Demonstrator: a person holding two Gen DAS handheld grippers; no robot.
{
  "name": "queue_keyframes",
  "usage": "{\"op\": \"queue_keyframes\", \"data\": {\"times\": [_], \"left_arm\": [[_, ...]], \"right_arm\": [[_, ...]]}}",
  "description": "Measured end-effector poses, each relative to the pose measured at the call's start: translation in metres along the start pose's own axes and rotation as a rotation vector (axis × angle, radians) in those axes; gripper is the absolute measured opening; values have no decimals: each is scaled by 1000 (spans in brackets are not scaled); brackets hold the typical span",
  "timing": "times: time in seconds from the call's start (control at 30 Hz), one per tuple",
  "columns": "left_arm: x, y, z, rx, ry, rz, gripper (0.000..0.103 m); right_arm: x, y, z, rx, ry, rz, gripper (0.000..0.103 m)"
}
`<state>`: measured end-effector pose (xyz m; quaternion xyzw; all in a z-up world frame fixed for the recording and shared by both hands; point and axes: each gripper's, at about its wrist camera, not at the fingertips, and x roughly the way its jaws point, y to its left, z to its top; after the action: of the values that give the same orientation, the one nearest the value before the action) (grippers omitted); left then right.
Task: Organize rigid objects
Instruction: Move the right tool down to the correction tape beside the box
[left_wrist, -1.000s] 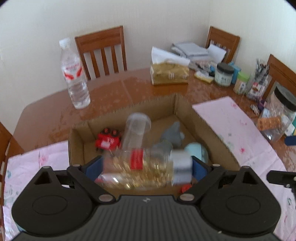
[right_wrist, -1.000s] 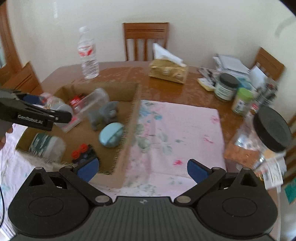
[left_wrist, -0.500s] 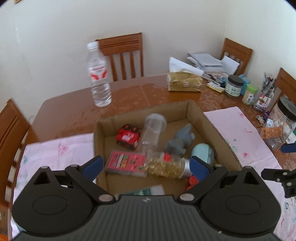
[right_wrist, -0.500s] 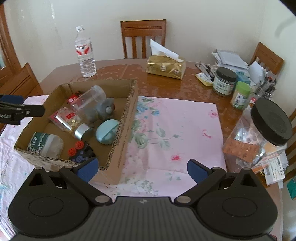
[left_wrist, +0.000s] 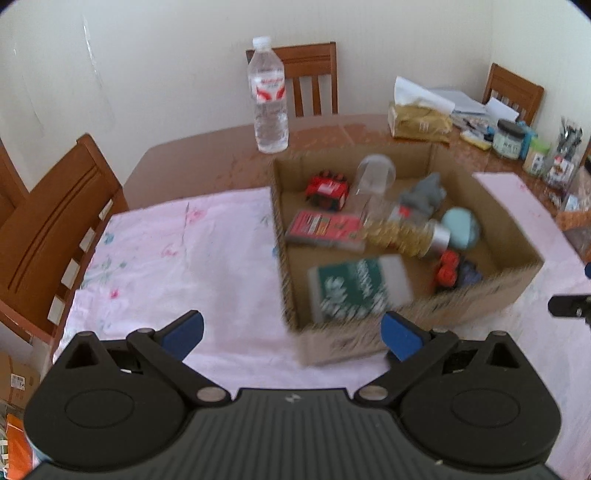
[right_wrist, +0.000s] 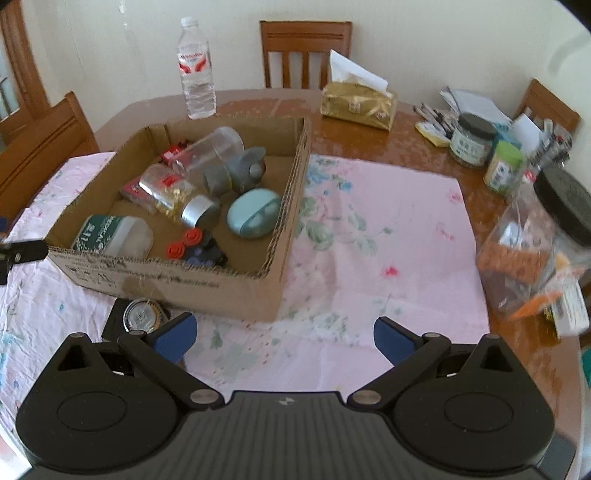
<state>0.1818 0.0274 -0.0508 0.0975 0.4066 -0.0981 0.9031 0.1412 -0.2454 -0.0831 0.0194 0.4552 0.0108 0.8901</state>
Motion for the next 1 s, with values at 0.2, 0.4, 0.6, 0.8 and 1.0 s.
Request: {"op": "queue_keyframes", "data": {"times": [0.2, 0.4, 0.6, 0.8, 1.0], "left_arm": [[6, 26, -25, 102, -17, 17, 102], [9, 51, -37, 112, -3, -41, 102], [8, 70, -51, 130, 14, -73, 102], [11, 81, -60, 128, 40, -85, 102], [14, 81, -61, 139, 42, -104, 102]], "right_arm": [[7, 38, -14, 102, 25, -44, 103], [28, 88, -19, 182, 18, -75, 103], [55, 128, -18, 243, -10, -147, 103], [71, 139, -19, 258, -37, -262, 103], [64, 124, -30, 299, -34, -277, 103]]}}
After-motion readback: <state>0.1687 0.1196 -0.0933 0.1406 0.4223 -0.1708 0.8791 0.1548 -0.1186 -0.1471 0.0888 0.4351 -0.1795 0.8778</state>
